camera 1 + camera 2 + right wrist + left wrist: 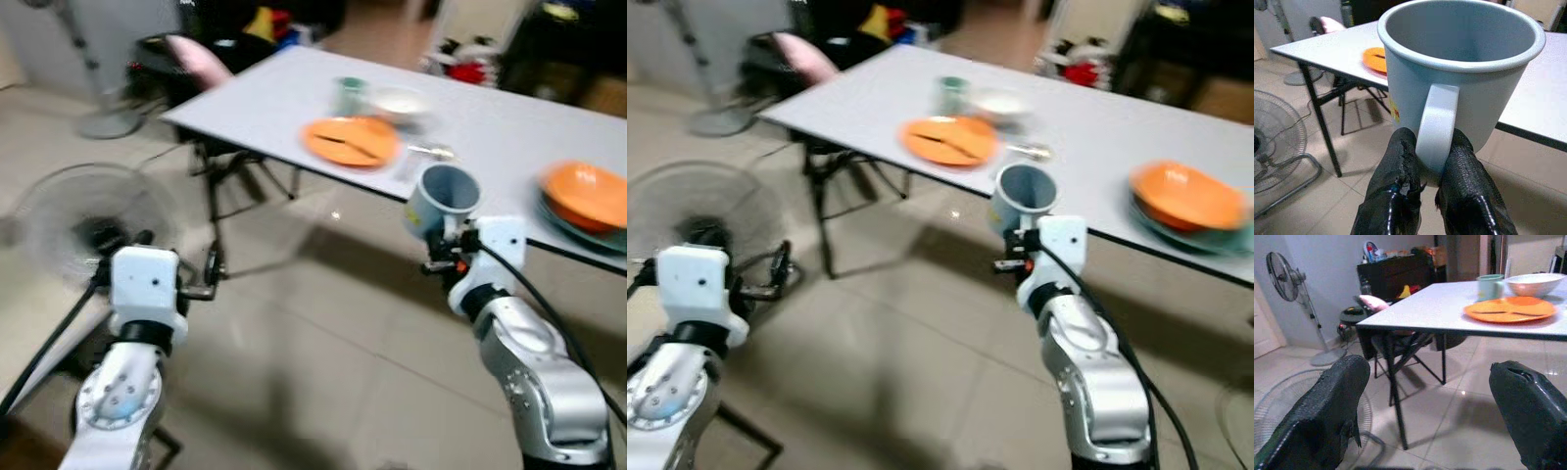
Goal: Setting the table
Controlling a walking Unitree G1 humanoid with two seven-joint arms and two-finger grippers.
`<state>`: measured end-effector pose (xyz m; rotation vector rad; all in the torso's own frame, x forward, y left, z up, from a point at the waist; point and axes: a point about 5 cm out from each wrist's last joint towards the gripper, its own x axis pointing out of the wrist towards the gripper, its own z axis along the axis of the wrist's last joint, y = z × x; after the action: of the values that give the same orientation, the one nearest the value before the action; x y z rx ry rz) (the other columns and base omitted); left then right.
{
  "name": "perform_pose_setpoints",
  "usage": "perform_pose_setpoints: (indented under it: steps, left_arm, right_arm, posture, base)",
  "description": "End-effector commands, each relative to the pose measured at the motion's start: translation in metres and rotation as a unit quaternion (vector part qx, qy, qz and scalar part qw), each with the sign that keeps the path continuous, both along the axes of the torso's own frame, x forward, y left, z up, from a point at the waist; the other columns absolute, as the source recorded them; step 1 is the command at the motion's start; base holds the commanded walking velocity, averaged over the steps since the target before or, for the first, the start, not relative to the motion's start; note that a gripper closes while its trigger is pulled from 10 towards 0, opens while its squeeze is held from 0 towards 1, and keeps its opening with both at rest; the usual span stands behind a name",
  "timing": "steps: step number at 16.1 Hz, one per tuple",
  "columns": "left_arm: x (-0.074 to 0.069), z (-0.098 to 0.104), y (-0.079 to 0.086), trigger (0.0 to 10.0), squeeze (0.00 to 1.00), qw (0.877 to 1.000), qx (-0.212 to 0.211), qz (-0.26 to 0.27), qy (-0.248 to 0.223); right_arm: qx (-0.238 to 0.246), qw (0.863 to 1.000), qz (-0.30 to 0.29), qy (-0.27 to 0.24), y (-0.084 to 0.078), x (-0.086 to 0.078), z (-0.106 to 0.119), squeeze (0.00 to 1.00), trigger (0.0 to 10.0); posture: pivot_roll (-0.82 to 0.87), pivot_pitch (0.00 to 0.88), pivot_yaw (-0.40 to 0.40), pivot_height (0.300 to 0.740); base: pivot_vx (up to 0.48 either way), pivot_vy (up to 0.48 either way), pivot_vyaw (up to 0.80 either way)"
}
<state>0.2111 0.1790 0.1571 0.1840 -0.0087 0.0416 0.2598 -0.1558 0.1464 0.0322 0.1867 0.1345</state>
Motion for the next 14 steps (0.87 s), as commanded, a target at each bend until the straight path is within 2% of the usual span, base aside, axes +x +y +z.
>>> perform_pose_setpoints:
  steps: [1,4,5,8,10,14]
  left_arm:
    - [0.002,0.000,-0.006,10.0,0.00,1.000,-0.002,-0.014,0.000]
    - [0.006,0.000,-0.009,10.0,0.00,0.999,-0.011,-0.033,-0.005]
    - [0.007,0.002,-0.010,10.0,0.00,0.999,-0.012,-0.039,-0.008]
    - [0.008,0.002,-0.011,10.0,0.00,0.999,-0.018,-0.048,-0.007]
    - [0.008,0.001,-0.011,10.0,0.00,0.998,-0.019,-0.051,-0.007]
    - [0.009,0.001,-0.012,10.0,0.00,0.998,-0.019,-0.057,-0.006]
  right_arm:
    - [-0.004,1.000,-0.023,-0.004,-0.008,-0.001,0.003,0.00,10.0]
    - [-0.014,0.999,-0.036,-0.011,-0.010,0.004,0.006,0.00,10.0]
    - [-0.010,0.999,-0.036,-0.021,-0.010,0.006,0.009,0.00,10.0]
    - [-0.023,0.999,-0.032,-0.031,-0.010,0.010,0.013,0.00,10.0]
    - [-0.013,0.999,-0.041,-0.029,-0.013,0.012,0.014,0.00,10.0]
    - [-0.015,0.998,-0.049,-0.043,-0.018,0.017,0.021,0.00,10.0]
  posture:
    - [-0.09,0.000,0.029,0.740]
    - [-0.10,0.000,0.037,0.740]
    - [-0.10,0.000,0.039,0.740]
    - [-0.10,0.000,0.042,0.740]
    - [-0.10,0.000,0.040,0.740]
    - [-0.10,0.000,0.042,0.740]
  base:
    - [0.000,0.000,-0.77]
    - [0.000,0.000,-0.77]
    - [0.274,0.000,0.00]
    - [0.366,0.000,0.00]
    - [0.403,0.000,0.00]
    - [0.405,0.000,-0.77]
